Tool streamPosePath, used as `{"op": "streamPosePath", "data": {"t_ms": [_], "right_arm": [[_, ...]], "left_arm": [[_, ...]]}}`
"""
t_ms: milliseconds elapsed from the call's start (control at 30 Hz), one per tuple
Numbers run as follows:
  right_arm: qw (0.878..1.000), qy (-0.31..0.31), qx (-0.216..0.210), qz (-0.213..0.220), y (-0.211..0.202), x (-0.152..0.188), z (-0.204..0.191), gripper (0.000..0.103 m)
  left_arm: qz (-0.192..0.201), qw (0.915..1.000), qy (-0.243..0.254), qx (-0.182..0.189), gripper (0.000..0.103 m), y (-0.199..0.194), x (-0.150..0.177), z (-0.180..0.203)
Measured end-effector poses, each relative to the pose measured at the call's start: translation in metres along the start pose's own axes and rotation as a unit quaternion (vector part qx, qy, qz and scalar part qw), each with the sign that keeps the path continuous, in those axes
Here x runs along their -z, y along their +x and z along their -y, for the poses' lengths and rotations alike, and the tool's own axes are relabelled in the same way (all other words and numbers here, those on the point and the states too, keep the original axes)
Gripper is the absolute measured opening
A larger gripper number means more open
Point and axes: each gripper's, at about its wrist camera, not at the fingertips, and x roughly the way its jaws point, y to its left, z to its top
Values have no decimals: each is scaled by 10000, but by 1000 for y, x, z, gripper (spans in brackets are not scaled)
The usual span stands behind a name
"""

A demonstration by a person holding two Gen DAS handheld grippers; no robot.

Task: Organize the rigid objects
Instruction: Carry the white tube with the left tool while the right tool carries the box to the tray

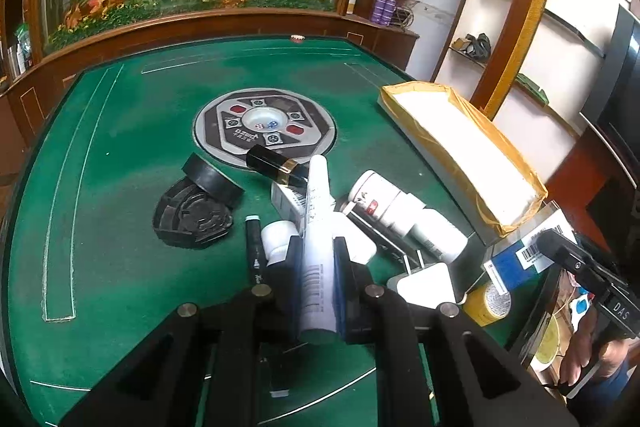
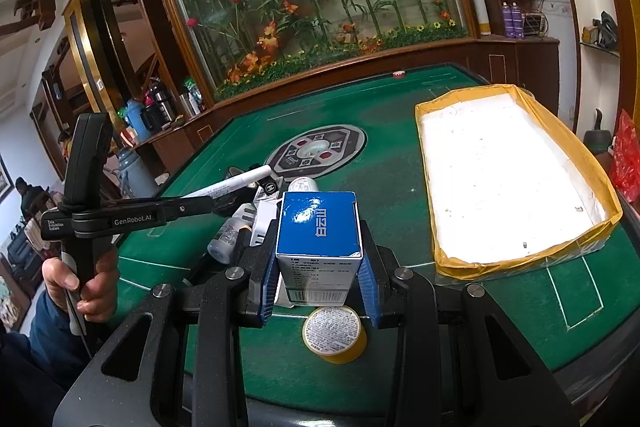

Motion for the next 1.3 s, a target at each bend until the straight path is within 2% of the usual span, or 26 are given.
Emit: {"op": "streamPosePath", "data": {"t_ms": [333,933,1300], "right_arm": [[10000,-11,54,59,0,-6,5,34],[9987,359,247,248,-22,-29,40,34],[9974,568,233,385,-29,-38,59,34]], "left_arm": [[22,9999,100,73,13,6,-5,18],[56,9992,312,243,13,11,-34,47],[143,9990,399,160,13,17,-45,53]]}}
